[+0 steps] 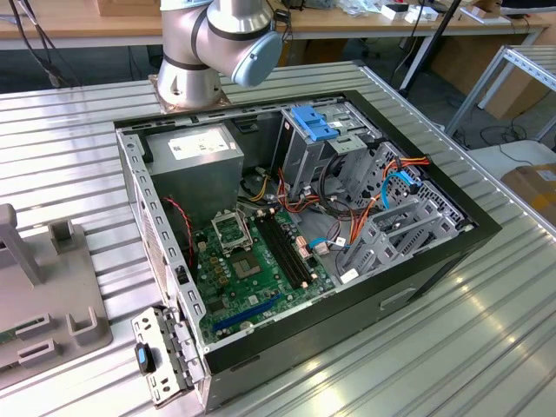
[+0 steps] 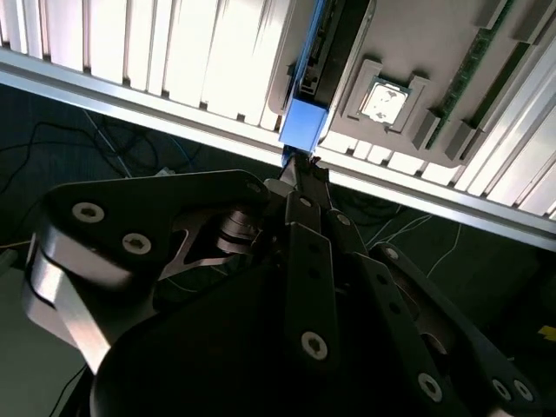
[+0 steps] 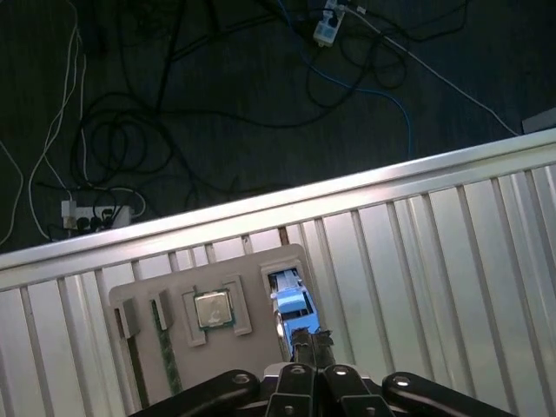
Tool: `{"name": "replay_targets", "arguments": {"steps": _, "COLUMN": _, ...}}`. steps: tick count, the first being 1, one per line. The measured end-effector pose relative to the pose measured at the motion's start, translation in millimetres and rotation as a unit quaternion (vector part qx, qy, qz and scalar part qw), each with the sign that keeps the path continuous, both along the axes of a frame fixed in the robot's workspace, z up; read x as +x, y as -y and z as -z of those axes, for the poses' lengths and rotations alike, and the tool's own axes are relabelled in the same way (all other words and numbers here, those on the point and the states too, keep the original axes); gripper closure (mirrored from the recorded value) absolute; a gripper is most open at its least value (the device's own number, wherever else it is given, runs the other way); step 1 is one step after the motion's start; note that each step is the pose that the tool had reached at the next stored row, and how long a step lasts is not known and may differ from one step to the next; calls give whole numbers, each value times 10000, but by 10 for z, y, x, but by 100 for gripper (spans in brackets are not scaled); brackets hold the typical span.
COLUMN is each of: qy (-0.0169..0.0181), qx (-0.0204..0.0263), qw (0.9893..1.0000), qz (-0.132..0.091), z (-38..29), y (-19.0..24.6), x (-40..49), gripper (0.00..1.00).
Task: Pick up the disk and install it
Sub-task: 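Pick up the disk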
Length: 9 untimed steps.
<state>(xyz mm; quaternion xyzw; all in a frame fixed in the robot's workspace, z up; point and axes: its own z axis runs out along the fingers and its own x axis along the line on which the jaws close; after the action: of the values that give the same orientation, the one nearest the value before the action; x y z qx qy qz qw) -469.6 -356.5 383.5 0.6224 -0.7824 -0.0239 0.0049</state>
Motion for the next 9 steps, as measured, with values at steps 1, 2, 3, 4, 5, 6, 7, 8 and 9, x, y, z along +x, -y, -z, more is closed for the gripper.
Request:
{"name": "replay_targets", "arguments": {"steps": 1, "qy": 0, "qx": 0, "qw": 10000, "qz": 0, "z": 0, "y": 0, "x": 0, "gripper": 89}}
{"name": "replay_targets", "arguments": {"steps": 2, "qy": 0, "qx": 0, "qw": 10000, "qz": 0, "z": 0, "y": 0, "x": 0, "gripper": 89}}
{"name": "replay_targets", "arguments": {"steps": 3, "qy": 0, "qx": 0, "qw": 10000, "qz": -1, "z": 0, "y": 0, "x": 0, "gripper": 89}}
{"name": "replay_targets", "arguments": {"steps": 4, "qy": 0, "qx": 0, "qw": 10000, "qz": -1, "z": 0, "y": 0, "x": 0, "gripper": 89}}
{"name": "replay_targets", "arguments": {"steps": 5, "qy": 0, "qx": 0, "qw": 10000, "qz": -4, "z": 0, "y": 0, "x": 0, "gripper": 89}}
{"name": "replay_targets", "arguments": {"steps": 6, "qy": 0, "qx": 0, "qw": 10000, "qz": -32, "z": 0, "y": 0, "x": 0, "gripper": 89}}
{"name": "replay_targets", "arguments": {"steps": 7, "qy": 0, "qx": 0, "qw": 9999, "qz": -106, "z": 0, "y": 0, "x": 0, "gripper": 89}}
{"name": "replay_targets", "arguments": {"steps": 8, "qy": 0, "qx": 0, "qw": 9998, "qz": -183, "z": 0, "y": 0, "x": 0, "gripper": 89}}
{"name": "replay_targets", "arguments": {"steps": 9, "qy": 0, "qx": 0, "qw": 9996, "qz": -267, "z": 0, "y": 0, "x": 0, "gripper": 89}}
